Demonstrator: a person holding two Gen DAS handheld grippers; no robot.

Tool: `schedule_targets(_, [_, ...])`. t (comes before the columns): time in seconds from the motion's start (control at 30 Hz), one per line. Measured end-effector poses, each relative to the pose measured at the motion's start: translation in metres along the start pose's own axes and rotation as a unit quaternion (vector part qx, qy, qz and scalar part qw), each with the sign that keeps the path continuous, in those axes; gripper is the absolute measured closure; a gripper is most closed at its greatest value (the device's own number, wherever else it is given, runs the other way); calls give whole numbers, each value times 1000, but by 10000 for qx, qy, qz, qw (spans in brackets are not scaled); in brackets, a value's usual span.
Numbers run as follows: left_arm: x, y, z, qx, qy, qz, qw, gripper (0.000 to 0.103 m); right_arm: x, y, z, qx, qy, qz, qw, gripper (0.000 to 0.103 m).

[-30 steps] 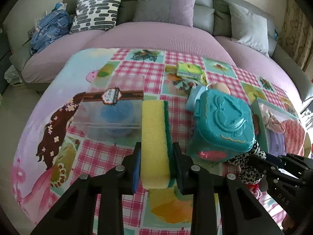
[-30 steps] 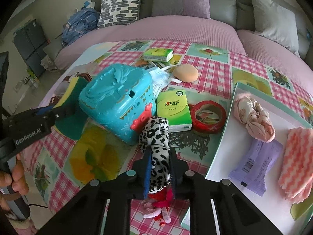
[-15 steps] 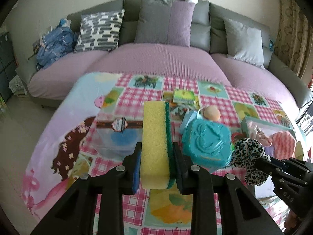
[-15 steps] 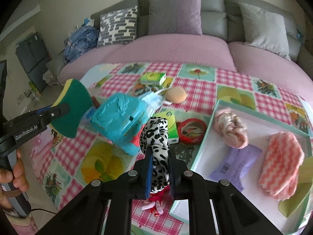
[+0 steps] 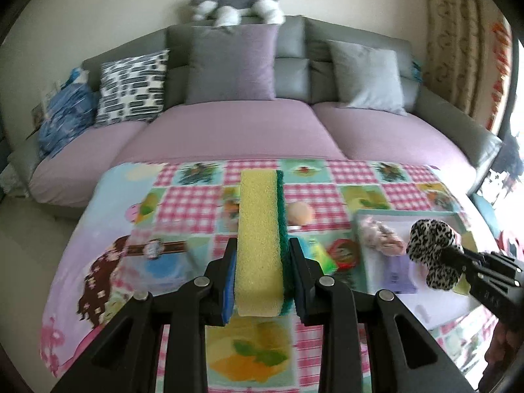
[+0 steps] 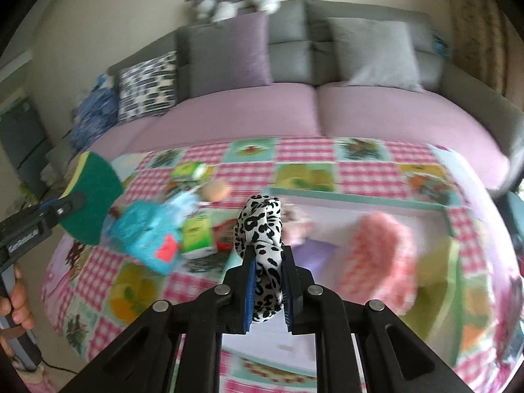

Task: Organize soft objects
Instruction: 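Lift the sponge and leopard-print cloth and carry both over the white tray, then lower the sponge and cloth into the tray and open both grippers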

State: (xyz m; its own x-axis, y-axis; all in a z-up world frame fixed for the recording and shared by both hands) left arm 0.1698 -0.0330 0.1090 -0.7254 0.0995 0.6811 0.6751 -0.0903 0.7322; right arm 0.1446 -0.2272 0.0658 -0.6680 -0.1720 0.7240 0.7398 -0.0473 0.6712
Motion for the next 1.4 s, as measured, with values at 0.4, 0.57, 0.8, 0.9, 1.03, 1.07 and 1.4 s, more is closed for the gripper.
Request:
schedule_targets(0.4, [-13,-12,-141,-1098,-1060,288,9879,73,38,-38,-120,-812,-974,164,9918,88])
schedule_targets(0.57, [-23,-30,-176,-1415,-1249,530,9806,73,44,-60,-147,-1042,-1104,313,9879,88])
schedule_targets(0.8, [-55,-65,-199,-1704,-1153,1079,9726,73,23,-85,-153,-1145,-1078,652,9854,88])
schedule_targets(0.9, [-68,-78,-203,-1754,-1101,1257,9702,73,13,-96,-155,-1217,-1034,775,9841,88])
schedule_targets(1.03, [-77,-86,-202,-1777,-1046,1354,9691,73,7,-100,-157,-1271,-1010,803,9835,88])
schedule_targets(1.07, [-78,-87,-202,-1779,-1039,1350,9692,73,6,-101,-158,-1279,-1009,797,9834,88])
schedule_targets(1.4, [-97,-91,-204,-1753,-1026,1467,9681,72,-1,-100,-164,-1391,-999,788,9821,88])
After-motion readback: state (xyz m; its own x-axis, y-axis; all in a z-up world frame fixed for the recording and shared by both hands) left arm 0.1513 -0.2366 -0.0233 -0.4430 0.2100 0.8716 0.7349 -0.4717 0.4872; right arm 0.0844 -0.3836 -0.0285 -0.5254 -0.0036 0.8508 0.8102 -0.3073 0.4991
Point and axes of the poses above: each gripper's, at about its wrist camera, not at the fingertips, and x roughly against the way its jaws point, z to its left, y to its top, the point moved 9 cm from there along -x, roughly the way its jaws point
